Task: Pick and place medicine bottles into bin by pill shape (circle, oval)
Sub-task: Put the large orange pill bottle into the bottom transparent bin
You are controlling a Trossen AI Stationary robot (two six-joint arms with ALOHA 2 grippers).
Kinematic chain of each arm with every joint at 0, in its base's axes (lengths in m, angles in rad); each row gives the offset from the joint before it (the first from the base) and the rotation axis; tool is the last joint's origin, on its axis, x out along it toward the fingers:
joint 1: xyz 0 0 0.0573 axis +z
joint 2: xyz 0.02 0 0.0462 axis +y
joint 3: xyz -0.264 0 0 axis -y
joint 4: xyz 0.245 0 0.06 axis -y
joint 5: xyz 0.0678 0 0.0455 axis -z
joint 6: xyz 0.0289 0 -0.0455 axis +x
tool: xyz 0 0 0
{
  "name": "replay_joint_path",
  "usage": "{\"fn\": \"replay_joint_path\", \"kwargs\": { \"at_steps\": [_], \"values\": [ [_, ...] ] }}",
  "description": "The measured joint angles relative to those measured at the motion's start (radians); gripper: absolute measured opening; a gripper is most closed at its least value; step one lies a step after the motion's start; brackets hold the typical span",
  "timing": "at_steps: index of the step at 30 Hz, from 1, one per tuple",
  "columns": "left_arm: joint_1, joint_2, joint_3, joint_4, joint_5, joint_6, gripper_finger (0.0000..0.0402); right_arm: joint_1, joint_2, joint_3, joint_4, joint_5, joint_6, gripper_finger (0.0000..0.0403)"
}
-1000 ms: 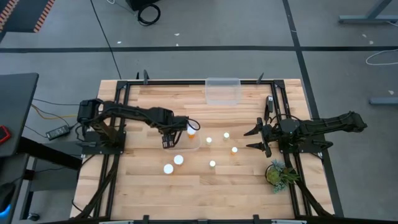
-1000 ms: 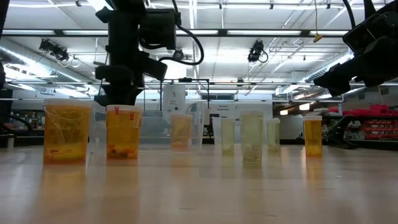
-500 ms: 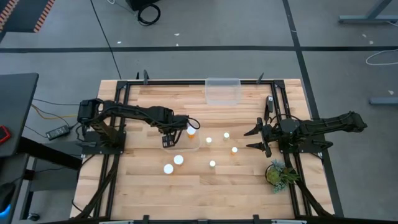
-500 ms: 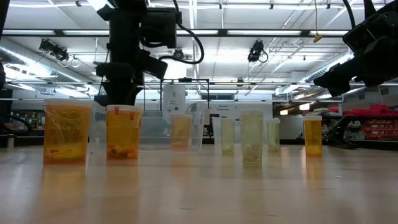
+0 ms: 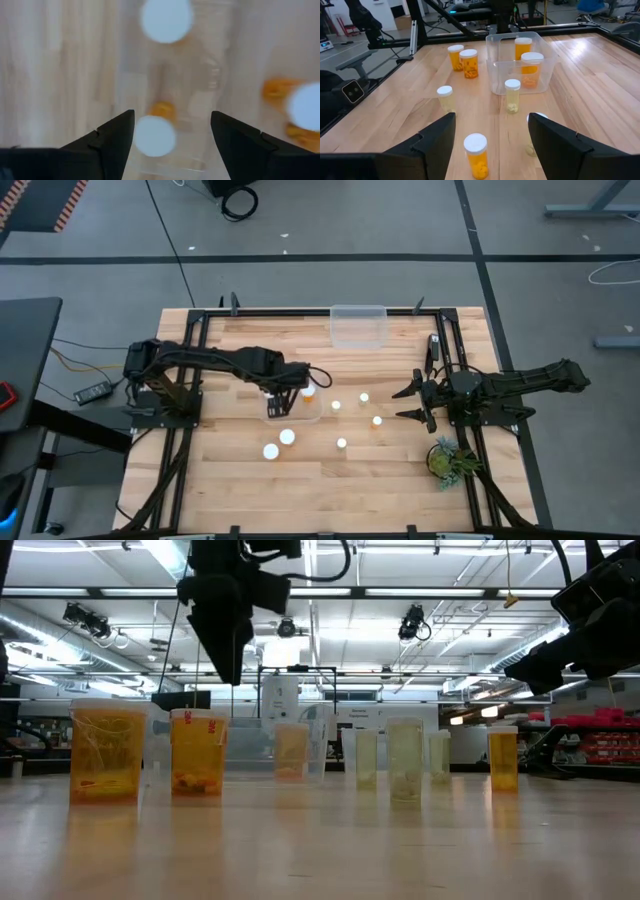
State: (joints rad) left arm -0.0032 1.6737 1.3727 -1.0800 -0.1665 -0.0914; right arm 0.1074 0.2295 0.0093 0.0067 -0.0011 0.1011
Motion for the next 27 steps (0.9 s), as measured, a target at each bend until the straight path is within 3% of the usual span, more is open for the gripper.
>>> {"fn": "replay_joint_path", "kwargs": {
  "at_steps": [6, 12, 19, 27],
  "values": [
    [-0.065, 0.0, 0.003, 0.006, 0.135, 0.0, 0.027, 0.0, 0.0, 0.0, 0.0, 0.0, 0.0, 0.0257],
    [-0.157, 0.0, 0.002, 0.029, 0.139, 0.03, 0.027, 0.0, 0.0, 0.0, 0.0, 0.0, 0.0, 0.0257],
    [-0.238, 0.018, -0.025, 0.198, 0.14, -0.005, 0.027, 0.0, 0.0, 0.0, 0.0, 0.0, 0.0, 0.0257],
    [-0.309, 0.05, -0.025, 0.159, 0.226, -0.111, 0.027, 0.0, 0.002, 0.0, 0.0, 0.0, 0.0, 0.0257]
  ]
}}
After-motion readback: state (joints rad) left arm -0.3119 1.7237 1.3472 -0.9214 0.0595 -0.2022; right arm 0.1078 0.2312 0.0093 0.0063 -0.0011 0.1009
